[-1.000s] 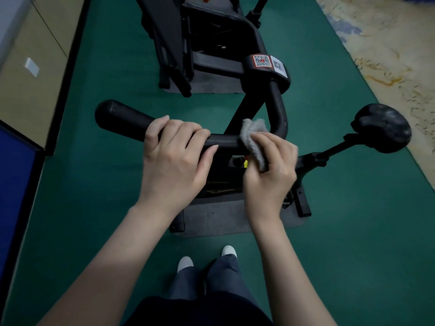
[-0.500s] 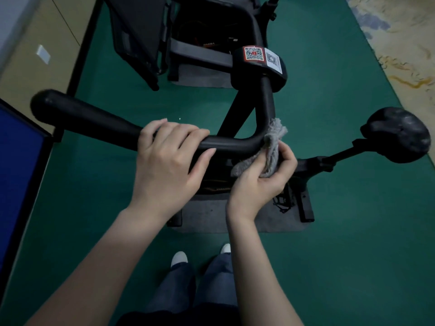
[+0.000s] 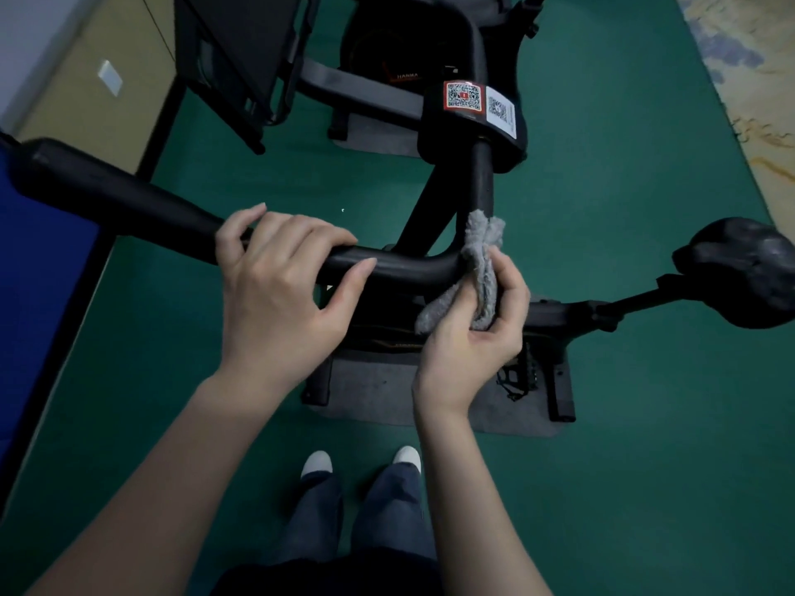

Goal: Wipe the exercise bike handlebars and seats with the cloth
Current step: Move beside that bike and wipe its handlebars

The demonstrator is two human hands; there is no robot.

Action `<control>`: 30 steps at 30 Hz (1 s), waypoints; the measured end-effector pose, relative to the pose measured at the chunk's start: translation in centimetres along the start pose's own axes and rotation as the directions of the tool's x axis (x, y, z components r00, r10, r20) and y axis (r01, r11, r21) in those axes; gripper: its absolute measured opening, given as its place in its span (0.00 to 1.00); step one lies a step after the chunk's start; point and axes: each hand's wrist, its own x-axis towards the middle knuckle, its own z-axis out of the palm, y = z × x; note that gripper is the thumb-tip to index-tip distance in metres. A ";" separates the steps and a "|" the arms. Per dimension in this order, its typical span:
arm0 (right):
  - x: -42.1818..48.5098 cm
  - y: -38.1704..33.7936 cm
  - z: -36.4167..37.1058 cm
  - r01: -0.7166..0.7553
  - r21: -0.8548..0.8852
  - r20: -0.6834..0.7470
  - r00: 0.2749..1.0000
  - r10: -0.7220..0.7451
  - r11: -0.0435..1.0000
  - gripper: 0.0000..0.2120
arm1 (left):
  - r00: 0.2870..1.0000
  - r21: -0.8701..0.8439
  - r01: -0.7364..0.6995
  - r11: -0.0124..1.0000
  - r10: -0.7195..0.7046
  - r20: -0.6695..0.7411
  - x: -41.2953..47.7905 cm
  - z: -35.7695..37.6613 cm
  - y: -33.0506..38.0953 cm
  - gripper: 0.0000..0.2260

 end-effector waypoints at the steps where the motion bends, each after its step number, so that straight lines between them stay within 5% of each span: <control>1: 0.9 0.2 -0.2 -0.001 -0.013 0.027 1.000 0.002 1.000 0.11 | 1.000 -0.005 0.004 1.000 -0.004 0.000 0.0 0.0 0.0 0.12; 5: 4.5 0.3 -0.6 -0.092 0.000 0.126 0.988 0.091 0.996 0.08 | 0.999 -0.012 0.032 0.999 -0.032 -0.003 0.0 0.0 0.3 0.11; 10: 2.8 0.2 -2.0 0.229 -0.056 0.282 0.937 -0.205 0.972 0.09 | 0.996 -0.005 0.082 0.997 -0.082 -0.029 -0.2 0.2 0.9 0.11; 15: 6.6 -0.6 -1.7 0.335 -0.152 0.439 0.866 -0.240 0.930 0.11 | 0.993 0.019 0.106 0.994 -0.105 -0.046 -0.2 0.6 1.5 0.12; 18: 8.5 -2.0 -1.6 0.557 -0.227 0.677 0.680 -0.282 0.799 0.11 | 0.991 0.004 0.122 0.993 -0.122 -0.046 -0.4 0.6 1.5 0.12; 22: 11.2 -4.1 -0.2 0.887 -0.124 0.973 0.197 -0.121 0.444 0.09 | 0.991 -0.006 0.122 0.992 -0.122 -0.055 -0.5 0.6 1.4 0.12; 24: 12.0 -5.2 0.9 0.941 -0.041 0.999 0.044 -0.001 0.336 0.10 | 0.992 -0.005 0.116 0.993 -0.116 -0.052 -0.6 0.6 1.3 0.12; 27: 11.9 -6.6 2.7 0.954 0.015 0.987 -0.062 0.147 0.300 0.13 | 0.994 0.003 0.104 0.995 -0.103 -0.042 -0.7 0.6 1.2 0.12; 30: 11.1 -7.0 4.5 0.909 -0.061 0.958 -0.063 0.280 0.412 0.15 | 0.994 0.002 0.093 0.996 -0.093 -0.050 -0.7 0.6 1.1 0.12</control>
